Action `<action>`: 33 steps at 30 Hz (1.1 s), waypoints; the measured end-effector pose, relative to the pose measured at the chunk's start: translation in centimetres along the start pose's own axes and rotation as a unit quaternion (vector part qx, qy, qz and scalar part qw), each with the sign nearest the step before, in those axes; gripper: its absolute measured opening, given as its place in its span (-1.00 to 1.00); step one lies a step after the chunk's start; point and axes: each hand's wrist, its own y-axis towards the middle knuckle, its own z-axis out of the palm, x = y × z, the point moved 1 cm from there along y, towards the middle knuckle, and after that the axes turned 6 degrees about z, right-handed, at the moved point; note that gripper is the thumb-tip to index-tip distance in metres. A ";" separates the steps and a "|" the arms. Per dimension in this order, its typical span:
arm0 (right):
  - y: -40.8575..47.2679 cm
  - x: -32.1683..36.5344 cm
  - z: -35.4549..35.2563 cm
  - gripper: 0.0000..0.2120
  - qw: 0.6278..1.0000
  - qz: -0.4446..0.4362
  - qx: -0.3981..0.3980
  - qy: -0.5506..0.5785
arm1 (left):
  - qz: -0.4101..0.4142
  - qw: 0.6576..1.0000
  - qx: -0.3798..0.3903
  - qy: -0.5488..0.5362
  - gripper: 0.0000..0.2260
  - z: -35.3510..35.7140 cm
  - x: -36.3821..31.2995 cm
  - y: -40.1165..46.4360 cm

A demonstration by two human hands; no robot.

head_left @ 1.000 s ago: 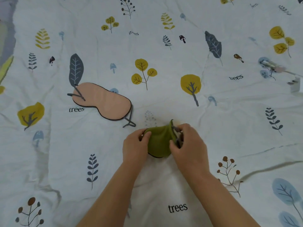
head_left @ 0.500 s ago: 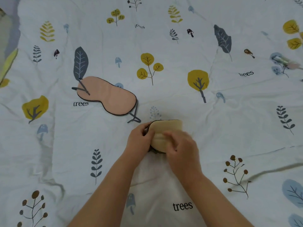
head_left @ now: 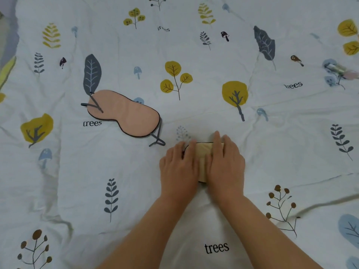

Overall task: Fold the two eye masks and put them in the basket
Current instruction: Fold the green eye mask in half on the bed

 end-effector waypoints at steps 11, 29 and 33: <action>-0.1 -2.2 2.5 -0.42 0.989 -0.007 0.122 -0.085 | -0.003 0.994 0.098 0.056 -0.51 3.0 0.8 -0.5; 5.8 -3.1 -4.0 -0.73 0.959 0.140 -0.028 0.244 | -0.073 0.989 0.027 -0.129 -0.68 0.9 -3.9 6.2; 8.5 -4.1 -4.2 -0.77 0.963 0.153 -0.035 0.219 | -0.071 0.992 0.062 -0.088 -0.75 1.7 -4.9 8.9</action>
